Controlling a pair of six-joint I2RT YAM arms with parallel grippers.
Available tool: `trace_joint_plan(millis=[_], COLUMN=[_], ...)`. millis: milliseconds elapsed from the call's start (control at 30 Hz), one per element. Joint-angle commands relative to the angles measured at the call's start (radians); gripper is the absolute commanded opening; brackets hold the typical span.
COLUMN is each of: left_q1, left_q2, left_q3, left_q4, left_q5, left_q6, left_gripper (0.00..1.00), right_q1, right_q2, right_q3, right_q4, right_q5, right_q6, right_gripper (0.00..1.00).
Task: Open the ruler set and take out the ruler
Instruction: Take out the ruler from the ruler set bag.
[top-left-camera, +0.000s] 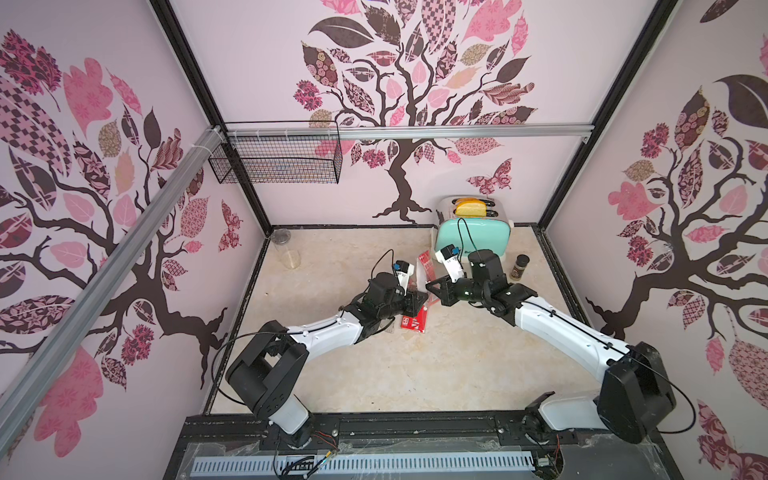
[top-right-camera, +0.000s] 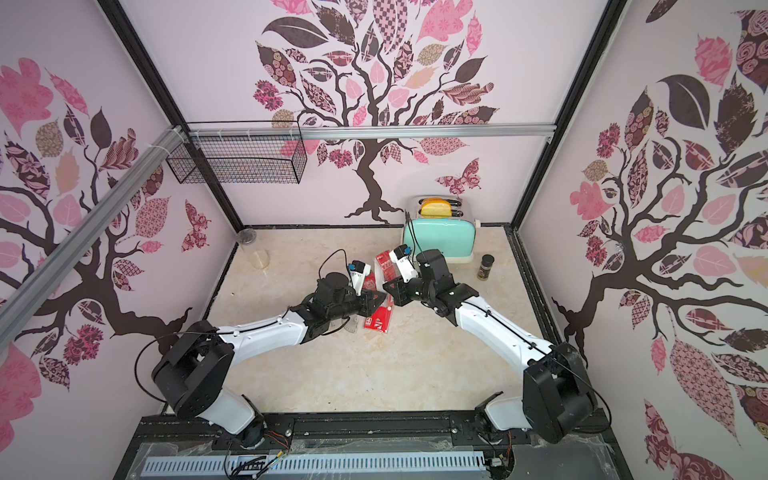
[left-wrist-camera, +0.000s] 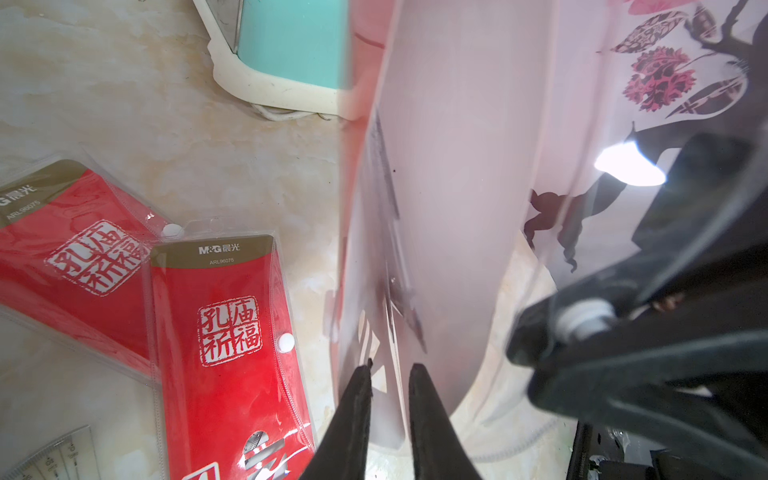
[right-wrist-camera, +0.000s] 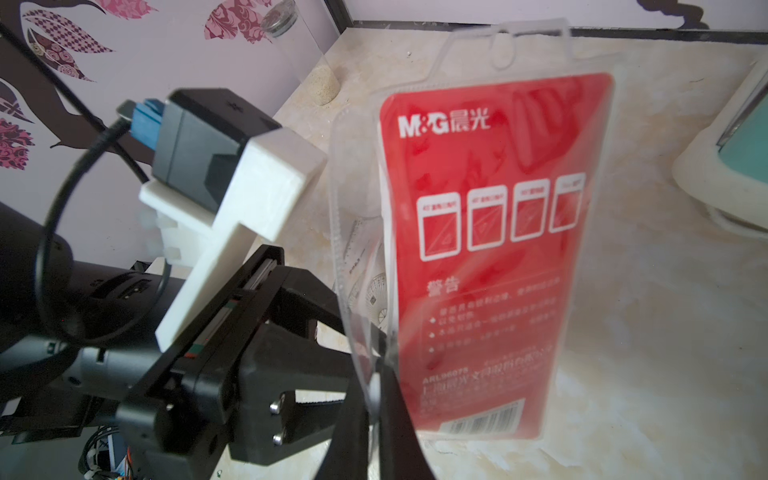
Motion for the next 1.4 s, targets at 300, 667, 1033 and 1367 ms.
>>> trace_joint_plan(millis=[300, 667, 1033, 1367], left_q1=[-0.01, -0.026, -0.026, -0.025], left_q2=[-0.005, 0.001, 0.019, 0.009], left_q3=[-0.024, -0.033, -0.002, -0.034], left_q4=[0.029, 0.081, 0.079, 0.164], left_q5=[0.011, 0.024, -0.076, -0.108], left_q6=[0.022, 0.045, 0.021, -0.012], left_gripper=[0.22, 0.22, 0.24, 0.21], right_q1=[-0.002, -0.001, -0.001, -0.002], right_q2=[0.015, 0.033, 0.023, 0.02], right_q3=[0.062, 0.068, 0.05, 0.007], right_q4=[0.041, 0.055, 0.04, 0.044], right_q5=[-0.009, -0.026, -0.049, -0.067], right_q6=[0.018, 0.029, 0.018, 0.017], right_gripper=[0.0, 0.0, 0.0, 0.0])
